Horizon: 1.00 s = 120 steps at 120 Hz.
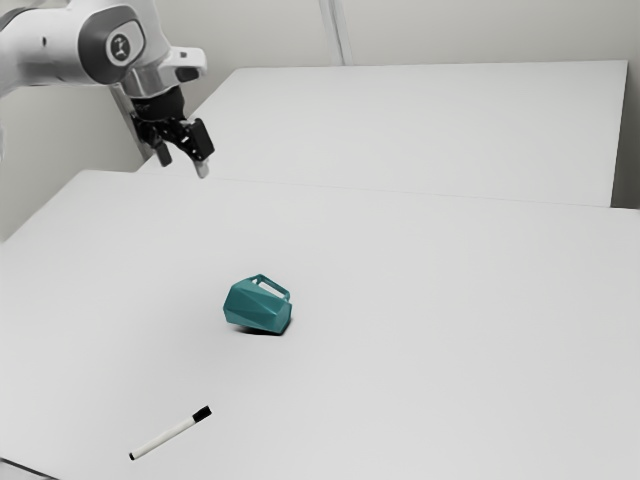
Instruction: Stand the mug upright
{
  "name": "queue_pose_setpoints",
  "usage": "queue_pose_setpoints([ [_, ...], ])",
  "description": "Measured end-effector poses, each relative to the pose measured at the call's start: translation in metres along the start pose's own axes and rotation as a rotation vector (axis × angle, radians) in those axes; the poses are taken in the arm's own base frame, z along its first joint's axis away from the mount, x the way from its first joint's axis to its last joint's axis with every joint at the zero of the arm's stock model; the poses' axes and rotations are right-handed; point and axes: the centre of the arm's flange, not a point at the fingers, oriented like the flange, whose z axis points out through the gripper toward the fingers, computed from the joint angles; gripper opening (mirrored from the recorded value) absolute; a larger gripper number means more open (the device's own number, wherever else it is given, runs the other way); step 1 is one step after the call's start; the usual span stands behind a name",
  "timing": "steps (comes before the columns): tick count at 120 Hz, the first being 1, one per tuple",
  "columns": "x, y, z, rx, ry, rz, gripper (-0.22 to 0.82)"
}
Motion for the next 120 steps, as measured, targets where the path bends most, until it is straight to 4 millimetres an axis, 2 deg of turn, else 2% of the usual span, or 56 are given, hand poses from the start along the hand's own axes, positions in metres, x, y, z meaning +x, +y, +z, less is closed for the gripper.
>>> queue_pose_setpoints([
  [23, -0.003, 0.004, -0.006, -0.011, 0.056, -0.012, 0.6],
  [32, -0.013, 0.007, 0.008, -0.048, 0.071, -0.026, 0.6],
  [37, -0.027, 0.006, 0.019, -0.069, 0.089, -0.034, 0.6],
  [51, -0.083, -0.056, 0.059, -0.195, 0.19, -0.164, 0.6],
  [65, -0.128, -0.088, 0.107, -0.425, 0.321, -0.263, 0.6],
  [78, -0.155, -0.116, 0.147, -0.534, 0.426, -0.297, 0.6],
  [87, -0.161, -0.128, 0.171, -0.551, 0.461, -0.266, 0.6],
  [99, -0.159, -0.132, 0.2, -0.54, 0.474, -0.177, 0.6],
  [120, -0.156, -0.132, 0.228, -0.509, 0.505, -0.015, 0.6],
])
